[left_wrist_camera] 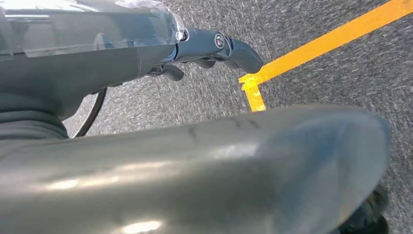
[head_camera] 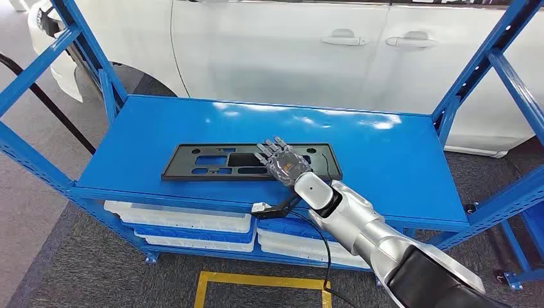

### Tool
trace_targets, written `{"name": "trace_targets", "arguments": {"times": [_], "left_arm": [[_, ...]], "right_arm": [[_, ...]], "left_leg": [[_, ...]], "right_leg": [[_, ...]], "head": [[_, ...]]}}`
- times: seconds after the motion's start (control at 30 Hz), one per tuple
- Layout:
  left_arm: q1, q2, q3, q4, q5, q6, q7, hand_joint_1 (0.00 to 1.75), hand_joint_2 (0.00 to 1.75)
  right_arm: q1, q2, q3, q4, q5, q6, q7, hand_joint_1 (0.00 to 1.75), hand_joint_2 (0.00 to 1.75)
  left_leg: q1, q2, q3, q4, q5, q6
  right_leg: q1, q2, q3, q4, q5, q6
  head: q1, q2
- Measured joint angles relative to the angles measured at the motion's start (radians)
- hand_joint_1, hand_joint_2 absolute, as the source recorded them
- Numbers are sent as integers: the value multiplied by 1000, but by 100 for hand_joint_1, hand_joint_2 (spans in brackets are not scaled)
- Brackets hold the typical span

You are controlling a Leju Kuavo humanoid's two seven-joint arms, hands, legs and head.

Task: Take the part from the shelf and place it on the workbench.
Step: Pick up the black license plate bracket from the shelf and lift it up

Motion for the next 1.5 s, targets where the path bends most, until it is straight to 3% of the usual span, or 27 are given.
{"name": "trace_targets", "arguments": {"times": [0.1, 0.17, 0.27, 0.3, 0.33, 0.37, 0.43, 0.5, 0.57, 0.67, 0.7, 0.77, 0.83, 0.87, 0.9, 0.97, 1.03, 1.13, 1.2, 1.27, 1.33, 1.37, 1.4, 1.47, 1.5], "left_arm": [[1, 0, 0, 0, 0, 0, 1, 0, 0], [1, 0, 0, 0, 0, 0, 1, 0, 0], [1, 0, 0, 0, 0, 0, 1, 0, 0], [1, 0, 0, 0, 0, 0, 1, 0, 0], [1, 0, 0, 0, 0, 0, 1, 0, 0], [1, 0, 0, 0, 0, -1, 1, 0, 0], [1, -1, 0, 0, 1, -2, 1, 0, 0], [1, -4, 0, 0, 1, -3, 0, 0, 0], [1, -5, 0, 0, 2, -3, -1, 0, 0], [0, -5, 0, 0, 1, -4, -1, 0, 0], [0, -4, 0, 0, 1, -6, -1, 0, 0], [1, -4, 0, 0, 1, -9, -1, 0, 0], [1, -4, 0, 0, 1, -11, -1, 0, 0], [1, -4, 0, 0, 1, -11, -2, 0, 0], [0, -4, 0, 0, 1, -10, -2, 0, 0], [-2, -3, 0, 0, 2, -8, -5, 0, 0], [-5, -3, 0, 0, 4, -6, -7, 0, 0], [-5, -3, 0, 0, 9, 3, -15, 0, 0], [-5, -3, 0, 0, 14, 24, -31, 0, 87], [-4, -3, 0, 0, 22, 49, -42, 0, 175], [1, -3, 1, 0, 28, 69, -46, 0, 175], [4, -3, 2, 0, 29, 76, -48, 0, 175], [6, -3, 3, 0, 29, 80, -49, 0, 175], [10, -4, 3, 0, 30, 89, -54, 0, 175], [10, -4, 3, 0, 29, 94, -57, 0, 175]], "right_arm": [[-2, 0, 0, 8, -3, 10, -31, 171, 175], [-5, 0, 0, 15, -6, 14, -42, 171, 175], [-8, 0, 0, 26, -9, 14, -46, 172, 175], [-8, 0, 0, 29, -10, 14, -48, 173, 175], [-9, 0, 0, 32, -11, 14, -49, 174, 175], [-10, 0, 0, 35, -11, 15, -51, 175, 175], [-15, 0, 1, 38, -14, 19, -62, 175, 175], [-20, 1, 1, 41, -19, 24, -76, 175, 175], [-23, 1, 1, 41, -24, 26, -88, 173, 175], [-26, 1, 2, 40, -34, 25, -102, 168, 175], [-26, 0, 2, 40, -42, 25, -108, 168, 175], [-27, -1, 1, 39, -72, 21, -129, 170, 175], [-25, -3, -8, 34, -142, -10, -171, 174, 175], [-24, -5, -22, 21, -210, -38, -203, 175, 175], [-25, -8, -44, -7, -297, -62, -237, 175, 175], [-44, -17, -107, -102, -482, -57, -285, 175, 175], [-83, -27, -173, -202, -586, -4, -293, 175, 175], [-119, -44, -238, -309, -668, 39, -329, 175, 175], [-126, -66, -277, -386, -847, 85, -394, 175, 175], [-133, -99, -332, -485, -1134, 153, -431, 175, 175], [-126, -140, -391, -589, -1394, 223, -448, 175, 175], [-115, -160, -415, -635, -1481, 257, -458, 175, 175], [-101, -179, -434, -676, -1542, 293, -467, 175, 175], [-67, -210, -456, -762, -1623, 357, -465, 175, 175], [-46, -222, -462, -809, -1657, 383, -459, 175, 175]], "left_leg": [[-2, 0, -1, -1, 3, 14], [-1, 0, -1, -7, 9, 27], [-3, 2, -4, -9, 12, 37], [-5, 2, -4, -9, 12, 38], [-8, 2, -4, -8, 11, 39], [-10, 2, -3, -8, 11, 39], [-14, 1, -1, -7, 11, 39], [-18, 0, -3, -6, 10, 35], [-19, 1, -5, -7, 11, 26], [-20, 2, -11, 13, -8, 11], [-19, 2, -28, 52, -32, 6], [-11, 2, -85, 181, -97, -4], [-4, 3, -130, 273, -122, -12], [-1, 3, -127, 264, -105, -15], [2, 3, -106, 217, -73, -17], [4, 5, -45, 83, -13, -16], [2, 5, -19, 19, 3, -5], [0, 0, -20, 15, 4, 15], [3, -1, -21, 11, 8, 27], [2, -1, -25, 11, 8, 35], [1, -4, -23, 11, 6, 40], [0, -7, -20, 11, 4, 40], [-1, -10, -16, 11, 2, 40], [-5, -12, -9, 12, -3, 37], [-8, -11, -8, 12, -5, 35]], "right_leg": [[-3, 0, 0, -2, 1, 13], [-7, -1, -14, 31, -24, 24], [-7, -3, -99, 213, -118, 31], [-7, -3, -125, 267, -134, 31], [-7, -3, -136, 289, -133, 30], [-6, -3, -126, 270, -112, 25], [0, -3, -61, 137, -45, 10], [8, -5, -8, 26, -8, -4], [13, -6, 1, 1, -5, -9], [4, -9, 11, -18, 5, -20], [-1, -11, 15, -25, 8, -23], [-1, -13, 16, -27, 9, -26], [-1, -13, 15, -24, 7, -26], [-2, -12, 14, -20, 6, -24], [-3, -11, 13, -15, 3, -22], [-2, -7, 5, 1, -5, -13], [0, -4, -5, 13, -10, -3], [-2, -5, -7, 17, -15, 15], [-4, -6, -30, 65, -50, 25], [-5, -5, -88, 188, -114, 32], [-5, -5, -139, 294, -146, 35], [-5, -5, -143, 301, -134, 34], [-5, -5, -129, 266, -103, 30], [0, -5, -70, 130, -29, 15], [4, -6, -45, 69, -6, 9]], "head": [[0, 0], [0, 0], [0, 0], [0, 0], [0, 0], [0, 0], [0, 0], [0, 0], [0, 0], [0, 0], [0, 0], [0, 0], [0, 0], [0, 0], [0, 0], [0, 0], [0, 0], [0, 0], [0, 0], [0, 0], [0, 0], [0, 0], [0, 0], [0, 0], [0, 0]]}}
